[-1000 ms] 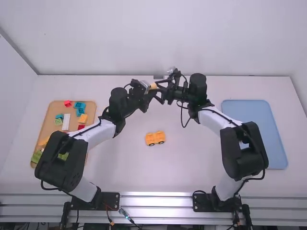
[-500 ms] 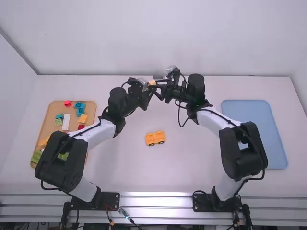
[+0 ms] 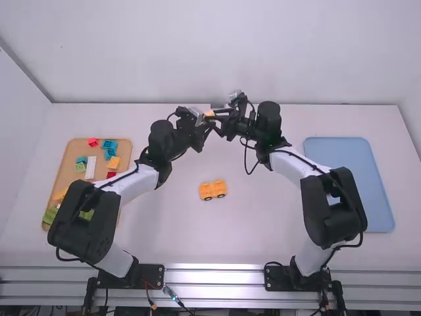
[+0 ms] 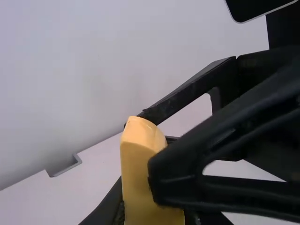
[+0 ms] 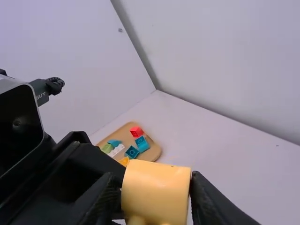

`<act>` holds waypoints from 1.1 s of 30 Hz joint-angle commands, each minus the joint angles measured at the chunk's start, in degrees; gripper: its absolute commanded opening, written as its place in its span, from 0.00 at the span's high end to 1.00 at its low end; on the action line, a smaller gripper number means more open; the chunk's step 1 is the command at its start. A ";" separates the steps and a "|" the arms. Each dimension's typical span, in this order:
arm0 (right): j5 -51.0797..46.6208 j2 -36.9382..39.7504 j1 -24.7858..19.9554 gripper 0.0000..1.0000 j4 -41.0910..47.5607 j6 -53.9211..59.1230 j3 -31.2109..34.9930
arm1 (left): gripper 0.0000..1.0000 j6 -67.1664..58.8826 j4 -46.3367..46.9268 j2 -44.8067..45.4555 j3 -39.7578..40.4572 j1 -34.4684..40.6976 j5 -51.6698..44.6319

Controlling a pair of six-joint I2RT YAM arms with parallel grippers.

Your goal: Assemble lego blocks to make yellow taxi

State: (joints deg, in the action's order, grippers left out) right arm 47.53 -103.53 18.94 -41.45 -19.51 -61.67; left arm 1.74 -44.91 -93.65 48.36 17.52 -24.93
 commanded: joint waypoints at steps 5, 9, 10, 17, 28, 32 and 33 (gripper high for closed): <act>2.10 -0.09 0.74 0.66 -0.09 -0.22 -1.31 | 0.94 -0.02 -0.42 -0.24 -0.11 0.50 -1.18; 2.12 -0.09 1.38 0.77 -0.07 -0.20 -1.31 | 0.82 0.00 -0.39 -0.24 -0.11 0.48 -1.16; 2.12 -0.09 1.31 0.78 -0.04 -0.20 -1.31 | 0.79 -0.02 -0.39 -0.24 -0.11 0.50 -1.16; -0.94 -0.09 0.96 0.80 0.09 0.00 -1.31 | 0.01 0.00 1.66 -0.24 -0.11 0.48 -1.18; -21.55 4.17 -6.25 0.93 42.18 15.72 -11.52 | 0.01 -14.16 20.68 -0.22 -0.09 -2.56 2.23; -32.70 4.20 -4.50 0.99 67.95 19.96 -18.84 | 0.01 -12.59 23.71 -0.22 -0.09 -6.32 11.67; -35.54 4.20 -3.74 1.00 72.26 19.45 -19.39 | 0.01 -12.52 23.82 -0.22 -0.11 -7.37 12.61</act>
State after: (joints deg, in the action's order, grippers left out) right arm 21.21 -101.93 13.10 27.79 -4.01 -78.08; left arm -9.78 -21.15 -93.65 48.36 12.43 -18.09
